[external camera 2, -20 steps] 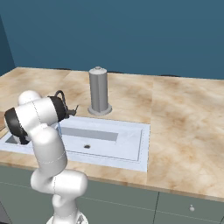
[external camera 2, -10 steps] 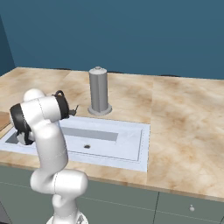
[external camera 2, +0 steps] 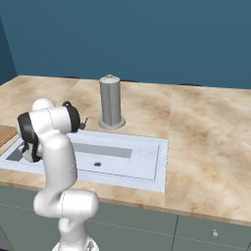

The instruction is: Pick the kiwi, peach from the sink and place them on the cutting board to airdry. Then turn off the sink faucet.

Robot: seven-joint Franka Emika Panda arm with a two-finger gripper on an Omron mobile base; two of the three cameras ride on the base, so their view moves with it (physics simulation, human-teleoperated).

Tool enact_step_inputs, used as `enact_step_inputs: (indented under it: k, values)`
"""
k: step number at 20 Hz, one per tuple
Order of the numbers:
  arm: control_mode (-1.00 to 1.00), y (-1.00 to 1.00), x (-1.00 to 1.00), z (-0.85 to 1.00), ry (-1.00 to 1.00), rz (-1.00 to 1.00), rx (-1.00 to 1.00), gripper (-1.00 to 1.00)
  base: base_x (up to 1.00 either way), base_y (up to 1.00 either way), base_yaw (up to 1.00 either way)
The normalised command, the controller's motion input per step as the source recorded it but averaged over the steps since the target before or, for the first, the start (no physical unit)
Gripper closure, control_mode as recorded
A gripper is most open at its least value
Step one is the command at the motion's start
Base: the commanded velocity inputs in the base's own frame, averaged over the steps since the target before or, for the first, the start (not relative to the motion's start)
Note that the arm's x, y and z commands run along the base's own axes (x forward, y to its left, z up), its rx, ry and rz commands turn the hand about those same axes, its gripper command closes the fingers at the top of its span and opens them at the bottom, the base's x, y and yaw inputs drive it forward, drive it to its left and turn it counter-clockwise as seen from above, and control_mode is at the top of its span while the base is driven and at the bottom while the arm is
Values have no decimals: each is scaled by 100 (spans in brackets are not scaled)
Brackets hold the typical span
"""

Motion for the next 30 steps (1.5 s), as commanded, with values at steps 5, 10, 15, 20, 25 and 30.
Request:
enact_step_inputs:
  k: [5,10,15,20,25,30]
  values:
    - [-100,12,26,-17,4,0,-2,-100,0,0,0]
    - [-100,12,22,-17,5,0,-2,-100,0,0,0]
    - [-100,7,17,-16,5,0,-3,-100,0,0,0]
    - [-100,0,3,-12,8,0,-3,100,0,0,0]
    - [-100,0,0,1,2,0,0,100,0,0,0]
    - [-100,3,0,42,-1,0,4,100,0,0,0]
